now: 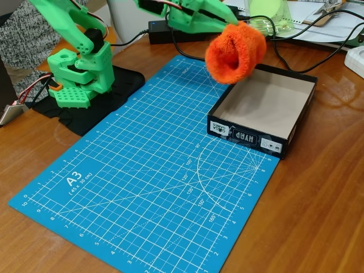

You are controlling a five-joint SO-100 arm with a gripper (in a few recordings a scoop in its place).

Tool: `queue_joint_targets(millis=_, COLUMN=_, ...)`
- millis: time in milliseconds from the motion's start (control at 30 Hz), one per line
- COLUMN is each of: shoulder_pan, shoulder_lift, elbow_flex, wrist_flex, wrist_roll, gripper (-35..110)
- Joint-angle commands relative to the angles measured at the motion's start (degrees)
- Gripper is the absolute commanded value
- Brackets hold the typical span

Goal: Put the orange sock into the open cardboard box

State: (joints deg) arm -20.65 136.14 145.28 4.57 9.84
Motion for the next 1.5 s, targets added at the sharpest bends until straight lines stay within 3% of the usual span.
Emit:
queue_joint_targets(millis=0, shoulder_pan=0.18, shoulder_lift=2.81, elbow_flex=2.99, wrist_flex=-3.08, wrist_roll=0.62, gripper=20)
queue_joint_targets(millis=133, shoulder_pan=0.79, shoulder_lift=4.04, elbow_flex=5.36, wrist_flex=-6.59, wrist_roll=1.41, gripper=31)
queue_joint_targets(millis=400, shoulder_pan=1.05, shoulder_lift=5.45, elbow_flex=7.12, wrist_flex=-6.94, wrist_roll=1.76, gripper=30)
queue_joint_targets(millis=467, shoulder_pan=0.70, shoulder_lift=7.03, elbow_flex=7.29, wrist_flex=-2.29, wrist_roll=1.93, gripper=27)
queue_joint_targets(millis=700, shoulder_pan=5.71, shoulder_lift=18.90, elbow_flex=8.00, wrist_flex=29.97, wrist_roll=15.03, gripper=25)
queue_joint_targets(millis=900, shoulder_pan=10.46, shoulder_lift=40.34, elbow_flex=20.04, wrist_flex=48.60, wrist_roll=6.42, gripper=19)
queue_joint_targets(millis=1000, shoulder_pan=13.10, shoulder_lift=50.54, elbow_flex=26.81, wrist_flex=53.44, wrist_roll=0.79, gripper=12)
queue_joint_targets(millis=1067, shoulder_pan=13.45, shoulder_lift=55.11, elbow_flex=29.53, wrist_flex=57.22, wrist_roll=-3.16, gripper=0)
queue_joint_targets(millis=1167, shoulder_pan=13.36, shoulder_lift=57.22, elbow_flex=29.71, wrist_flex=61.44, wrist_roll=-2.81, gripper=0)
queue_joint_targets(millis=1467, shoulder_pan=17.84, shoulder_lift=57.30, elbow_flex=30.32, wrist_flex=61.26, wrist_roll=0.79, gripper=0)
